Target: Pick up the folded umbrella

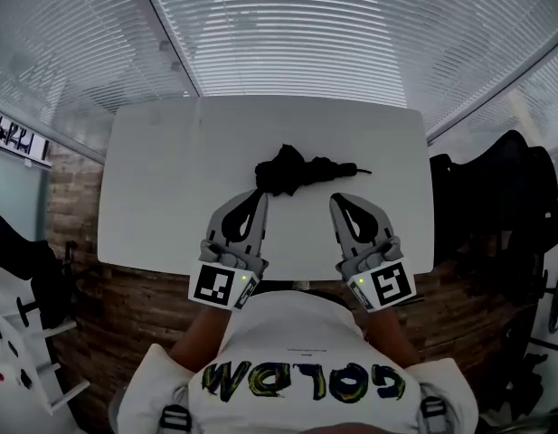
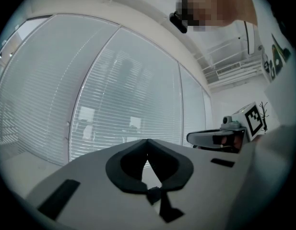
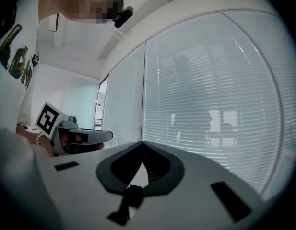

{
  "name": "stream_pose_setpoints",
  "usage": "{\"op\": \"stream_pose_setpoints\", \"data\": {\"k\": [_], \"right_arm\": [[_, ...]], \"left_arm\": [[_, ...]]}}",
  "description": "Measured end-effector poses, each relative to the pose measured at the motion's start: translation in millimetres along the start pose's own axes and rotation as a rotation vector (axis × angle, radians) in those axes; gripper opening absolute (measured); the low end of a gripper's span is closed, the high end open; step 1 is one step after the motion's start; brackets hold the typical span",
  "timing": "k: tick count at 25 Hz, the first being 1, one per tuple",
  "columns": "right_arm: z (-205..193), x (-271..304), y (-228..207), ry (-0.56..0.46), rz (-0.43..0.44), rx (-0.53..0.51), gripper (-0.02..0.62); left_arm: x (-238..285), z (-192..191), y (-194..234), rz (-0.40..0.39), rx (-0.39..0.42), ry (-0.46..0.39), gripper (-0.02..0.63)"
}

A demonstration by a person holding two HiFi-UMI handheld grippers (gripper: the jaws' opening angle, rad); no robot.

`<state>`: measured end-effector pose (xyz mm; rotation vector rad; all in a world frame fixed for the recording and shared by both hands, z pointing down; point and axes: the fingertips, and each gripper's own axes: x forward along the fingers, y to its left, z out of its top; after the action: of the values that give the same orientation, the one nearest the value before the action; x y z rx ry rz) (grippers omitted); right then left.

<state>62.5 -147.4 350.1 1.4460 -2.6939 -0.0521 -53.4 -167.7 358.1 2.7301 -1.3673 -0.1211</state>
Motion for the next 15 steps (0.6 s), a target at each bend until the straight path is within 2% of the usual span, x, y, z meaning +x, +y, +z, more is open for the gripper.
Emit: {"op": "stream_pose_setpoints", "data": {"k": [9,15], "right_arm": [[-2.8,43.3,-10.3,0.014,-0.049,-0.014,0.009],[-10.4,51.6,-19.8,0.033,-0.035,-0.024,0.009]], "left_arm": [[25.5,-6.1,37.0,-0.053,-0.010,0.016,0.011],[33.8,-11.5,40.5,-0.046,-0.011,0.038,0.011]]}}
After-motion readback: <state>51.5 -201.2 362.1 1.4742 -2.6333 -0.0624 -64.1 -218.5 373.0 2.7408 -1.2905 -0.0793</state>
